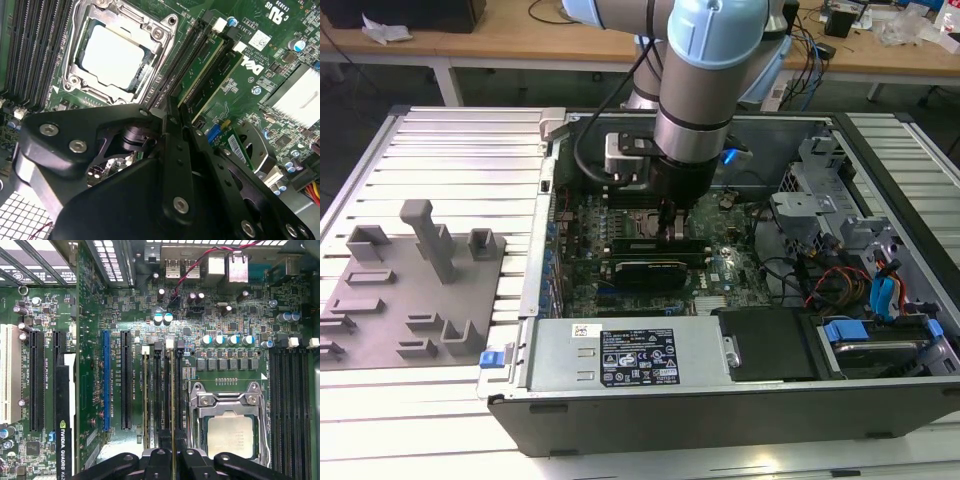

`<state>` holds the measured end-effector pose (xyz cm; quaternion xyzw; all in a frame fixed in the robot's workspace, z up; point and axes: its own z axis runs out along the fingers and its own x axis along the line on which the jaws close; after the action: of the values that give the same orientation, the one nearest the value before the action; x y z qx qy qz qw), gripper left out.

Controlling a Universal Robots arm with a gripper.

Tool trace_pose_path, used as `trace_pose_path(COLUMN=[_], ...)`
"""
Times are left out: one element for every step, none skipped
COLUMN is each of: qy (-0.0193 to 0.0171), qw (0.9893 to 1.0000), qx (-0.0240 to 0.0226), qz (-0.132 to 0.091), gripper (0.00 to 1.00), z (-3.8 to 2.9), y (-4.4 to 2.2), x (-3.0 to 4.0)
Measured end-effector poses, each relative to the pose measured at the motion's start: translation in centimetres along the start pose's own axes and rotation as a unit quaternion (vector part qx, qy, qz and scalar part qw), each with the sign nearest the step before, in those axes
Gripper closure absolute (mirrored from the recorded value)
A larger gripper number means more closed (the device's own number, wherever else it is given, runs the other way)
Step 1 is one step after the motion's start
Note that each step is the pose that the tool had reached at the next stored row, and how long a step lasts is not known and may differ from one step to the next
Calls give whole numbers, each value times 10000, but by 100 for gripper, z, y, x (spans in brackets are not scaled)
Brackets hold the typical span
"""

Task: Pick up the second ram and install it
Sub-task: 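Insert the second ram into the second slot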

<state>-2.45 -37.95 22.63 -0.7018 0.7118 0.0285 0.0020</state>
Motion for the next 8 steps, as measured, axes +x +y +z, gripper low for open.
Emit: trace_pose_path(qy=[0,1,0,0,-1,-5,-5,-5], qw=[10000,10000,10000,10000,10000,10000,10000,10000], qx=[0,0,0,0,1,1,1,0], qz=[0,1,2,5,7,12,12,13], gripper=[86,86,86,86,86,86,86,86], z=[1,1,3,4,7,13,15,15], y=[0,0,0,-1,-1,-1,-1,-1], x=[0,0,-1,-1,-2,-2,-2,-2])
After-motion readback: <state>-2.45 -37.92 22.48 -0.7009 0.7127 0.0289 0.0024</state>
